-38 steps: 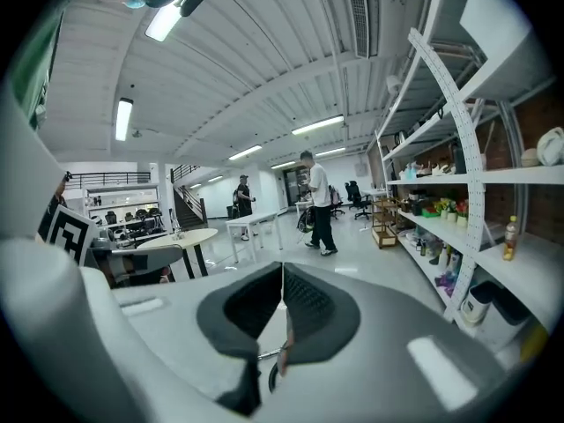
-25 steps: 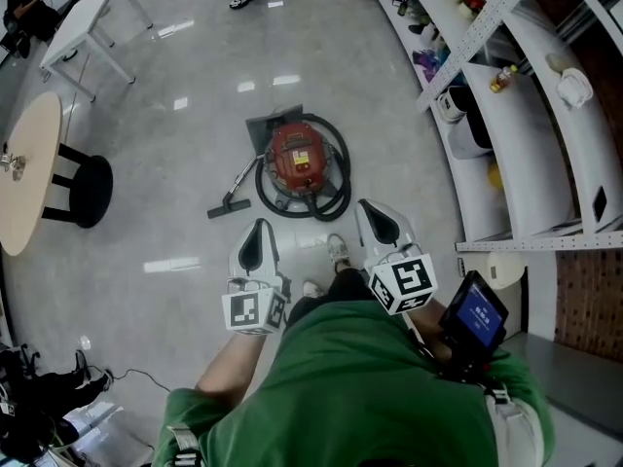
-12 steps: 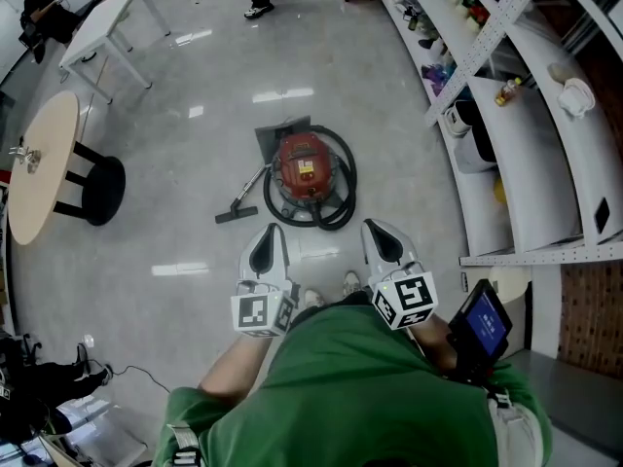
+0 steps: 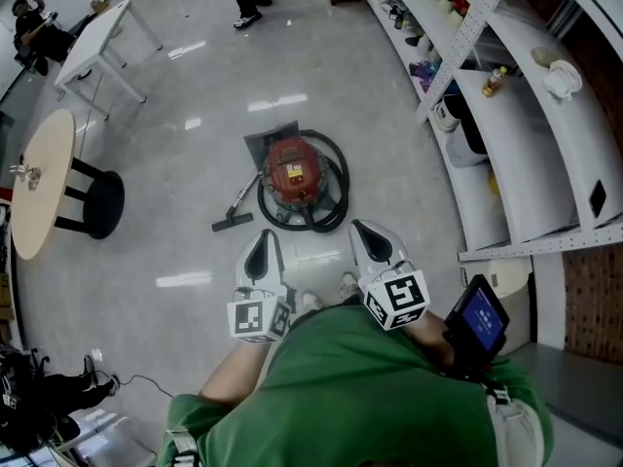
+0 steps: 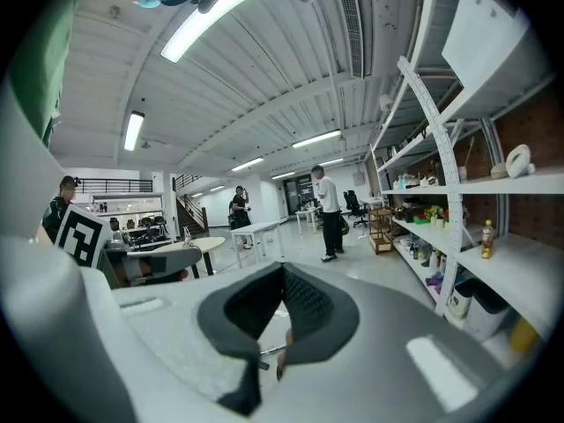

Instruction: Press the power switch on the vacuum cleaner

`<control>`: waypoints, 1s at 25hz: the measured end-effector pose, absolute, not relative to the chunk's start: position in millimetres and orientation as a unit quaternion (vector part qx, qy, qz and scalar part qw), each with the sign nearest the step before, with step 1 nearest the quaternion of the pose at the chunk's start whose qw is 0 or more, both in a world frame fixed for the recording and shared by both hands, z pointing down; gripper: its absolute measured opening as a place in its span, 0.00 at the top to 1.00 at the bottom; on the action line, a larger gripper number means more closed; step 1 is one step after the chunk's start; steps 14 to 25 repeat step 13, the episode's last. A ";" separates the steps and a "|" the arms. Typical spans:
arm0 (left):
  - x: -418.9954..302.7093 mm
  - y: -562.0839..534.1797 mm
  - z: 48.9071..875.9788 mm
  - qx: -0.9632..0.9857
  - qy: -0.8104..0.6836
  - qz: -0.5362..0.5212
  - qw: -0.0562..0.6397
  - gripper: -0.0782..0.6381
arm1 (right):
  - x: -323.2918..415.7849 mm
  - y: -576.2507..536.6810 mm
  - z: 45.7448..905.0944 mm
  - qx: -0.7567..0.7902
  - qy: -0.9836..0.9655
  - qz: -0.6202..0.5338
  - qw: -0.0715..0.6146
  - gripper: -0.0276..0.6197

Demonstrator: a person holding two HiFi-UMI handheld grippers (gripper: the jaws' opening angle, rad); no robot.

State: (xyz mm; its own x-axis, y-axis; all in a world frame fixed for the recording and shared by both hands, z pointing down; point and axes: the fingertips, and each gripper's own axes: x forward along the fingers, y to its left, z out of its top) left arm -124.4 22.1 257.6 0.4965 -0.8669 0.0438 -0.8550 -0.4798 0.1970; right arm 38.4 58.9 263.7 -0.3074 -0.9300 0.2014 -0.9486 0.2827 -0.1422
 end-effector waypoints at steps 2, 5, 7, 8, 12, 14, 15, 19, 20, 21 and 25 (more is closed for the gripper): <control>-120.5 24.0 256.8 0.860 -0.501 -0.030 0.096 0.88 | 40.3 60.4 260.7 0.586 -0.801 0.116 0.037 0.95; -115.0 26.3 256.6 0.860 -0.501 -0.029 0.097 0.88 | 43.6 62.2 258.3 0.585 -0.802 0.114 0.034 0.95; -112.3 28.7 255.8 0.860 -0.500 -0.027 0.099 0.88 | 45.2 64.1 257.6 0.585 -0.802 0.115 0.034 0.95; -111.5 29.7 255.8 0.860 -0.500 -0.027 0.100 0.88 | 45.6 64.7 257.5 0.584 -0.803 0.116 0.034 0.95; -109.0 32.5 257.8 0.859 -0.502 -0.024 0.102 0.88 | 47.0 66.4 258.0 0.581 -0.805 0.116 0.033 0.95; -108.3 33.2 258.6 0.858 -0.502 -0.023 0.102 0.88 | 47.5 66.8 258.3 0.580 -0.805 0.116 0.033 0.95; -108.3 33.2 258.6 0.858 -0.502 -0.023 0.102 0.88 | 47.5 66.8 258.3 0.580 -0.805 0.116 0.033 0.95; -108.3 33.2 258.6 0.858 -0.502 -0.023 0.102 0.88 | 47.5 66.8 258.3 0.580 -0.805 0.116 0.033 0.95; -108.3 33.2 258.6 0.858 -0.502 -0.023 0.102 0.88 | 47.5 66.8 258.3 0.580 -0.805 0.116 0.033 0.95; -108.3 33.2 258.6 0.858 -0.502 -0.023 0.102 0.88 | 47.5 66.8 258.3 0.580 -0.805 0.116 0.033 0.95; -108.3 33.2 258.6 0.858 -0.502 -0.023 0.102 0.88 | 47.5 66.8 258.3 0.580 -0.805 0.116 0.033 0.95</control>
